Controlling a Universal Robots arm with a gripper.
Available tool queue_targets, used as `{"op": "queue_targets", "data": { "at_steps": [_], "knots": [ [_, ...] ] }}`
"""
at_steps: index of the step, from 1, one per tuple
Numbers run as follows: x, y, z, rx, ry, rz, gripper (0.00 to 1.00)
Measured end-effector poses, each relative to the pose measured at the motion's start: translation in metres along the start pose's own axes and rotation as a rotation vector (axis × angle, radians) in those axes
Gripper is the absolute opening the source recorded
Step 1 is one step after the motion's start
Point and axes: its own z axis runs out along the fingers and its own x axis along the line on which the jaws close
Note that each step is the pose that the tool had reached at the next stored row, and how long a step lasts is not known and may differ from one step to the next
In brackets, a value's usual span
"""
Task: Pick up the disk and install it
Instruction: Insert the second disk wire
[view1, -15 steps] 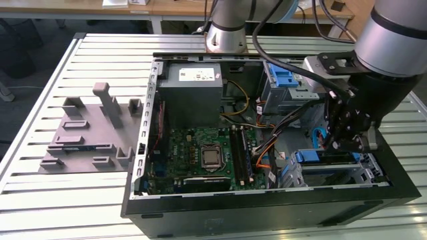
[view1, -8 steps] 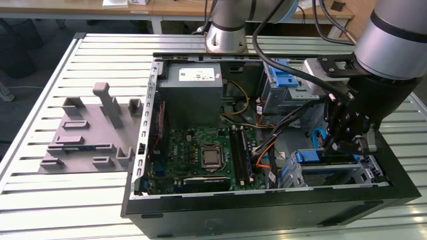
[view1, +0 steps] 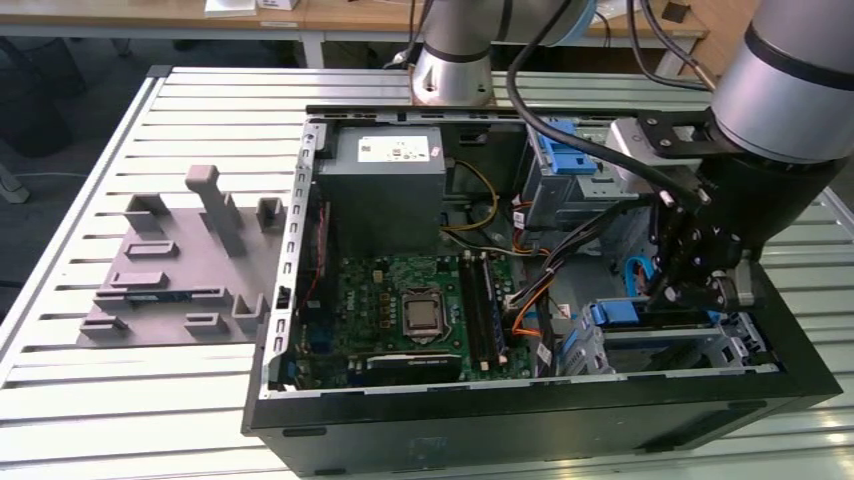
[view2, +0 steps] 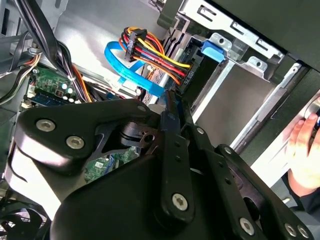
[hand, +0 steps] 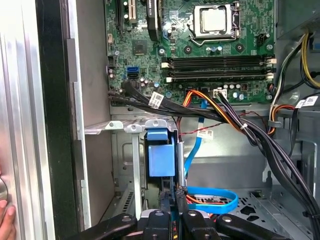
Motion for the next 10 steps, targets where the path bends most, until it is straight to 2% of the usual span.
{"op": "queue_targets", "data": {
  "at_steps": [10],
  "knots": [
    [0.0029,-0.0001,0.0025,-0.0002,-0.0016,0.003,0.16]
  ]
}}
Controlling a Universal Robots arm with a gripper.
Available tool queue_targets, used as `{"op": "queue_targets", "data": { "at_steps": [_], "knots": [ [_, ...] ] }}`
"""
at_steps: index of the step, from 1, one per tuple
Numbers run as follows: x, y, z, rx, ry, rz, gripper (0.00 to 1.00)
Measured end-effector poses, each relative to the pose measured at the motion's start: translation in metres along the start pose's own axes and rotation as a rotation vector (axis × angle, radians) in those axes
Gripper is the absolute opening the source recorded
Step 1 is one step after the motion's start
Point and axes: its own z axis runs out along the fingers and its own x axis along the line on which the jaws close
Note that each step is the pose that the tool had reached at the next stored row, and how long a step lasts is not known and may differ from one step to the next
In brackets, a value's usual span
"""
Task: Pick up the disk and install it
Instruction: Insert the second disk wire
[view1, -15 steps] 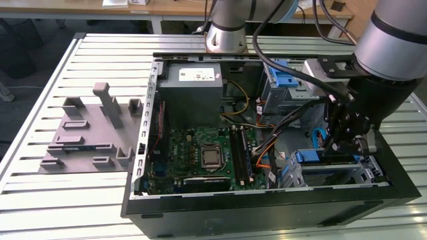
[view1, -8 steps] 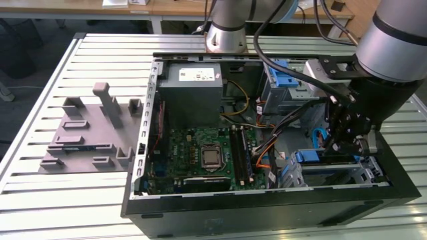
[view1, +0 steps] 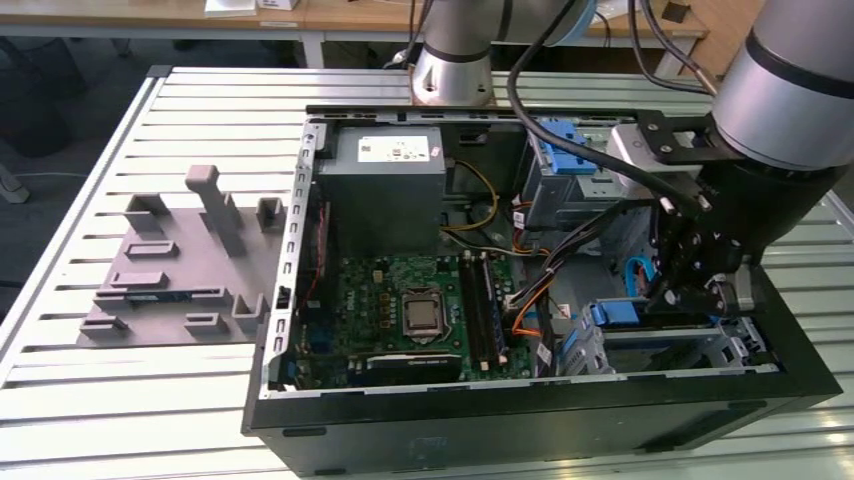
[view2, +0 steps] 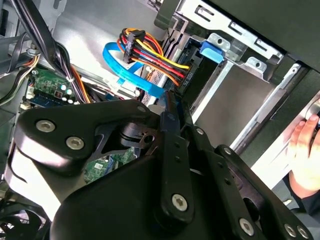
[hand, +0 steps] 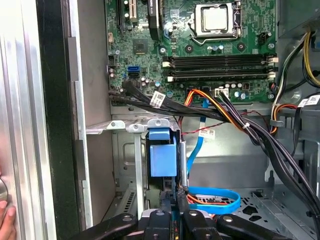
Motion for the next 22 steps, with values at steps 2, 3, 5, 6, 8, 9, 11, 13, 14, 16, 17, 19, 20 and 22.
{"op": "queue_targets", "data": {
  "at_steps": [2,3,5,6,8,9,11,13,14,16,17,19,20,22],
  "knots": [
    [0.0003,0.0001,0.0010,-0.0001,-0.0004,0.000,0.16],
    [0.0003,0.0001,0.0016,-0.0001,-0.0007,0.000,0.16],
    [0.0004,-0.0002,0.0021,-0.0001,-0.0005,0.000,0.16],
    [0.0003,-0.0006,0.0024,-0.0002,-0.0010,0.000,0.16],
    [0.0003,-0.0013,0.0028,-0.0004,-0.0018,0.000,0.16],
    [0.0003,-0.0013,0.0028,-0.0002,-0.0020,0.001,0.16],
    [0.0003,-0.0015,0.0030,-0.0001,-0.0027,0.000,0.17],
    [0.0003,-0.0016,0.0022,-0.0001,-0.0029,0.000,0.17],
    [0.0003,-0.0017,0.0014,-0.0002,-0.0027,0.000,0.24],
    [0.0004,-0.0018,-0.0004,-0.0003,-0.0024,0.000,0.24],
    [0.0004,-0.0019,-0.0014,-0.0004,-0.0026,0.000,0.24],
    [0.0005,-0.0020,-0.0034,-0.0005,-0.0025,0.000,0.24],
    [0.0005,-0.0021,-0.0047,-0.0006,-0.0025,0.000,0.24],
    [0.0006,-0.0023,-0.0075,-0.0010,-0.0024,0.000,0.24]
  ]
}}
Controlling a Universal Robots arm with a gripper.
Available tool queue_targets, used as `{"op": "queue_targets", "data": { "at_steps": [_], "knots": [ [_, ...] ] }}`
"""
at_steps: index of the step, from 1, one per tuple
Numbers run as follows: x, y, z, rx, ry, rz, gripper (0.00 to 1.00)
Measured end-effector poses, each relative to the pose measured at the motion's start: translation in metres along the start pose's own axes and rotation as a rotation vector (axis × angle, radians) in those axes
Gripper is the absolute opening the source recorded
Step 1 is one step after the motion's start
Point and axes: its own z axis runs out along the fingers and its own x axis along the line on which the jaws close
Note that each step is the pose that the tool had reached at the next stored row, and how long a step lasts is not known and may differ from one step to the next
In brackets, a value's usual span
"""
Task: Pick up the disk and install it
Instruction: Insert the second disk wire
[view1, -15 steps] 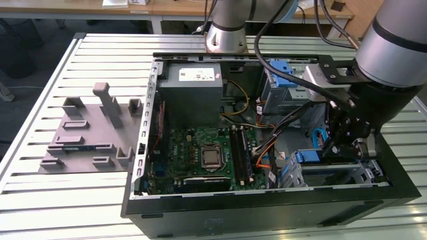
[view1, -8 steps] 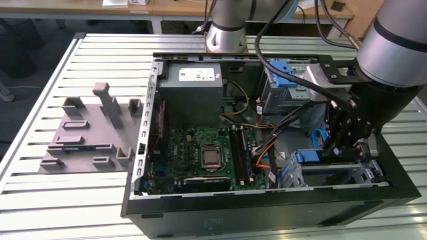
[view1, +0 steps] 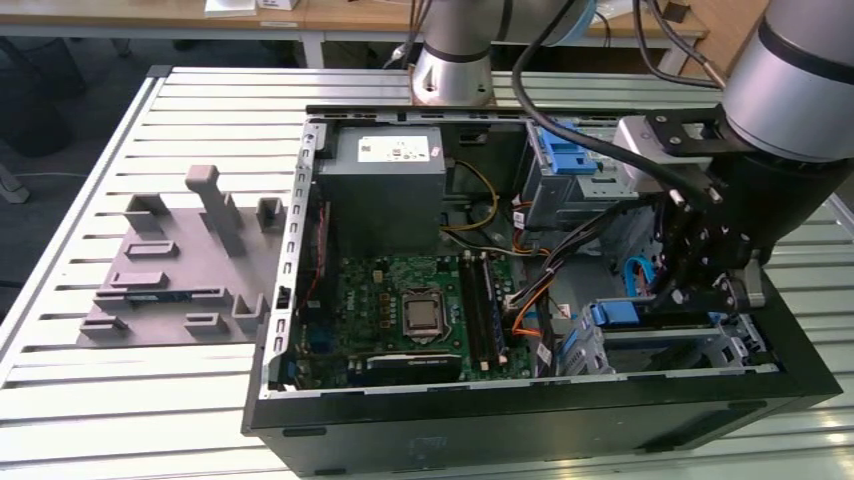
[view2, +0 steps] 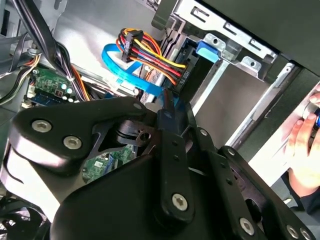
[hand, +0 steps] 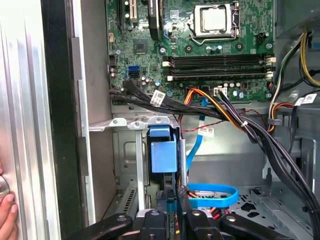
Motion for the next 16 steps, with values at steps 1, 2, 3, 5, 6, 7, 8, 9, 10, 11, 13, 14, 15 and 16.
{"op": "queue_targets", "data": {
  "at_steps": [1,2,3,5,6,7,8,9,10,11,13,14,15,16],
  "knots": [
    [0.0000,-0.0001,-0.0016,-0.0006,0.0000,0.000,0.24],
    [0.0001,-0.0002,-0.0028,-0.0010,0.0000,0.000,0.24],
    [0.0001,-0.0003,-0.0038,-0.0013,0.0000,0.000,0.22],
    [0.0001,-0.0004,-0.0052,-0.0019,0.0000,0.000,0.16],
    [0.0002,-0.0005,-0.0058,-0.0022,0.0000,0.000,0.11],
    [0.0002,-0.0005,-0.0062,-0.0027,0.0000,0.000,0.11],
    [0.0002,-0.0006,-0.0067,-0.0030,0.0002,0.000,0.11],
    [0.0002,-0.0005,-0.0070,-0.0031,0.0000,0.000,0.11],
    [0.0002,-0.0006,-0.0071,-0.0032,-0.0002,0.000,0.11],
    [0.0002,-0.0006,-0.0074,-0.0032,-0.0001,0.000,0.11],
    [0.0002,-0.0006,-0.0080,-0.0033,0.0000,0.000,0.11],
    [0.0002,-0.0007,-0.0084,-0.0033,0.0002,0.000,0.11],
    [0.0002,-0.0007,-0.0087,-0.0033,0.0002,0.000,0.11],
    [0.0002,-0.0007,-0.0088,-0.0033,0.0000,0.000,0.11]
  ]
}}
